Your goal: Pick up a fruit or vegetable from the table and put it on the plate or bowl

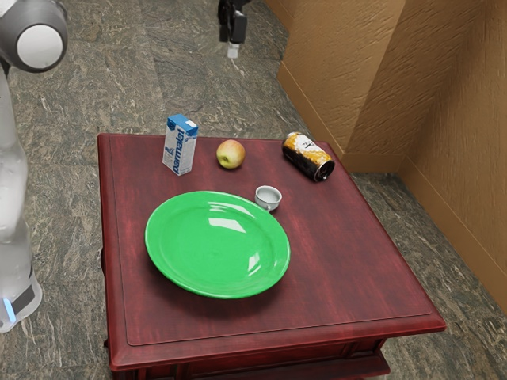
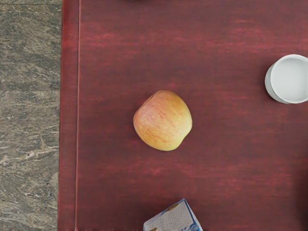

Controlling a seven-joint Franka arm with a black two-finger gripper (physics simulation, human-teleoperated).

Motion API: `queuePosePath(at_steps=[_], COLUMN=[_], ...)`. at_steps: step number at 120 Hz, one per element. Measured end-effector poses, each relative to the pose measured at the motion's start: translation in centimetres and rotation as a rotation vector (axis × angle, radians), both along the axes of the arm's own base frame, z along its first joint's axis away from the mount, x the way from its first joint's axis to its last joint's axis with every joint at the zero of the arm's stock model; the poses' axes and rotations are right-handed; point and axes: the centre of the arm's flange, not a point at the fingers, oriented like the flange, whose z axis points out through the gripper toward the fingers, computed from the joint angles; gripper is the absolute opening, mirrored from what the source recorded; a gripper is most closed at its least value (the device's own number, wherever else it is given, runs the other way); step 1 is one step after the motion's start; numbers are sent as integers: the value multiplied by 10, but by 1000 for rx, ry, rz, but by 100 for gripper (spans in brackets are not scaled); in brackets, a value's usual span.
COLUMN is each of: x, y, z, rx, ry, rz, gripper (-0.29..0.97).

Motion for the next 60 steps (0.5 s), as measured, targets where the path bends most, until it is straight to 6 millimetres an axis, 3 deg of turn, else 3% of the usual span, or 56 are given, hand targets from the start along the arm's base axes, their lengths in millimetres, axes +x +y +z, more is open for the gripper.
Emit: queuePosePath(at_steps=[15,29,32,34,39,43,53,60], x=[-8,-9,-10,-15,-41,-47,-4,15], y=[16,18,16,12,-14,-38,-101,-139], z=[0,-1,9,32,109,136,122,108], rx=[-8,-12,-2,21,87,107,83,69], ry=[1,2,-15,-57,-208,-262,-233,-200], rz=[44,57,55,53,15,-34,-177,-253], gripper=[66,66,66,66,66,66,66,66])
